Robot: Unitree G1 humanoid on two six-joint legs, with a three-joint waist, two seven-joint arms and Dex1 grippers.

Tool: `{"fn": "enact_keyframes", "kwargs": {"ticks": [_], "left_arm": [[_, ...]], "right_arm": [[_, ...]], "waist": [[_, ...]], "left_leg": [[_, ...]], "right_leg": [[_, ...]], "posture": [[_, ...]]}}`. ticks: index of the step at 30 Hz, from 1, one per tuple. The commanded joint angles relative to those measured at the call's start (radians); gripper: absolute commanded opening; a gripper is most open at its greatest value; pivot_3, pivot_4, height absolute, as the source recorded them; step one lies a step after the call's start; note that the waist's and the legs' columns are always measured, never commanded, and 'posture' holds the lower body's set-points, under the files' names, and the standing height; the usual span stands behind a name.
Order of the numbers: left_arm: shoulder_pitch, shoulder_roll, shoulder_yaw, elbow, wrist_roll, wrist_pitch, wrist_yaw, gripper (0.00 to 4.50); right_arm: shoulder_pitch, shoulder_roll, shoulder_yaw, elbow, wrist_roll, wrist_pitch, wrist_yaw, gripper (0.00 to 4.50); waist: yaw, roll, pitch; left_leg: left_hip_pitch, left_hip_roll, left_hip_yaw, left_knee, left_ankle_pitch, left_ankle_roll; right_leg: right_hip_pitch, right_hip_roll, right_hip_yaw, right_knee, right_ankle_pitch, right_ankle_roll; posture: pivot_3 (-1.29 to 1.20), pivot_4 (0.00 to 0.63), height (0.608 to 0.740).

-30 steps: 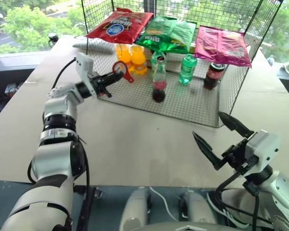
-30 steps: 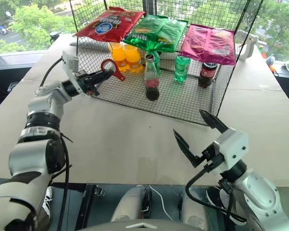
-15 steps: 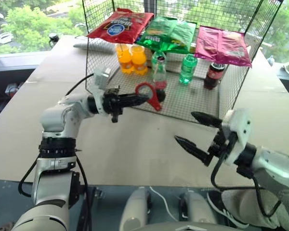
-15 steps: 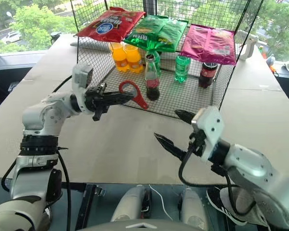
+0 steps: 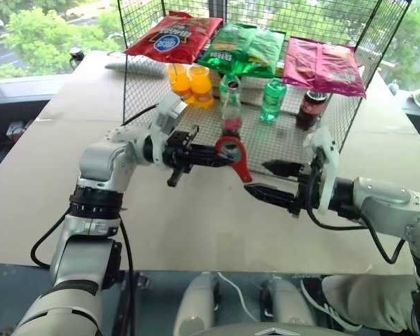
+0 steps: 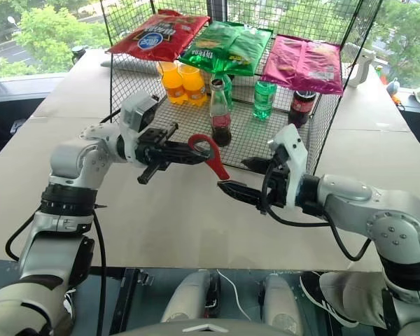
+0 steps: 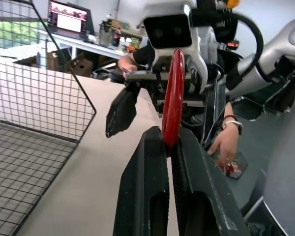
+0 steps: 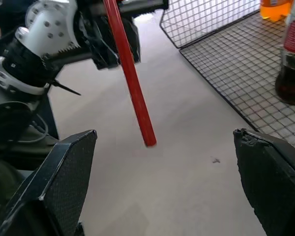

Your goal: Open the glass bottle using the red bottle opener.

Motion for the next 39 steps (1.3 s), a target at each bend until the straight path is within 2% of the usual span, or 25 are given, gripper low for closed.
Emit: {"fn": "enact_keyframes", "kwargs": {"ticks": [1, 8, 19, 23, 27, 28, 30, 39], "left_arm": [[-0.043, 0.034, -0.041, 0.03, -0.019, -0.082, -0.016, 0.05], [-0.069, 0.049, -0.094, 0.059, -0.064, -0.127, -0.016, 0.05], [-0.083, 0.057, -0.134, 0.061, -0.095, -0.146, -0.016, 0.05], [-0.084, 0.047, -0.136, 0.066, -0.087, -0.154, -0.016, 0.0], [-0.083, 0.04, -0.136, 0.068, -0.08, -0.158, -0.016, 0.0], [-0.082, 0.037, -0.136, 0.069, -0.078, -0.159, -0.016, 0.0], [-0.082, 0.03, -0.132, 0.072, -0.069, -0.163, -0.016, 0.0], [-0.077, 0.025, -0.131, 0.086, -0.048, -0.164, -0.016, 0.0]], "right_arm": [[-0.067, 0.005, 0.01, 0.016, 0.106, 0.012, -0.025, 4.5], [-0.116, 0.002, 0.063, 0.052, 0.145, 0.038, -0.049, 4.5], [-0.157, 0.05, 0.116, 0.128, 0.039, 0.049, -0.01, 4.5], [-0.166, 0.087, 0.14, 0.141, 0.007, 0.055, -0.007, 3.26], [-0.162, 0.122, 0.156, 0.151, -0.036, 0.058, 0.0, 1.28], [-0.161, 0.131, 0.158, 0.158, -0.047, 0.061, -0.004, 1.05], [-0.152, 0.143, 0.157, 0.166, -0.075, 0.06, -0.003, 0.12], [-0.136, 0.136, 0.132, 0.163, -0.131, 0.074, 0.045, 0.04]], "waist": [[0.0, 0.0, 0.0], [0.002, 0.0, 0.0], [0.001, 0.0, 0.0], [0.0, 0.001, 0.0], [0.001, 0.001, 0.001], [0.001, 0.001, 0.001], [0.0, 0.001, 0.001], [0.0, 0.001, 0.001]], "left_leg": [[0.0, 0.0, 0.0, 0.0, 0.0, 0.0], [-0.003, 0.0, 0.0, 0.0, -0.001, 0.001], [-0.003, 0.0, 0.0, 0.0, -0.001, 0.001], [-0.003, 0.0, 0.0, 0.0, -0.001, 0.001], [-0.004, 0.0, 0.0, 0.0, -0.001, 0.001], [-0.004, 0.0, 0.0, 0.0, -0.001, 0.001], [-0.004, 0.0, 0.0, 0.0, -0.001, 0.001], [-0.004, 0.0, 0.0, 0.0, -0.001, 0.001]], "right_leg": [[0.0, 0.0, 0.0, 0.0, 0.0, 0.0], [-0.001, -0.001, 0.0, -0.001, 0.0, 0.0], [-0.002, 0.0, 0.0, -0.002, 0.0, 0.0], [-0.002, 0.0, 0.0, -0.002, 0.0, 0.0], [-0.002, 0.0, 0.0, -0.001, 0.0, 0.0], [-0.002, 0.0, 0.0, -0.002, 0.0, 0.0], [-0.002, 0.0, 0.0, -0.002, 0.0, 0.0], [-0.004, 0.0, 0.0, -0.002, 0.0, 0.0]], "posture": [[0.0, 0.15, 0.74], [0.0, 0.15, 0.74], [0.0, 0.15, 0.74], [0.0, 0.15, 0.74], [0.0, 0.15, 0.74], [0.0, 0.15, 0.74], [0.0, 0.15, 0.74], [0.0, 0.15, 0.74]]}}
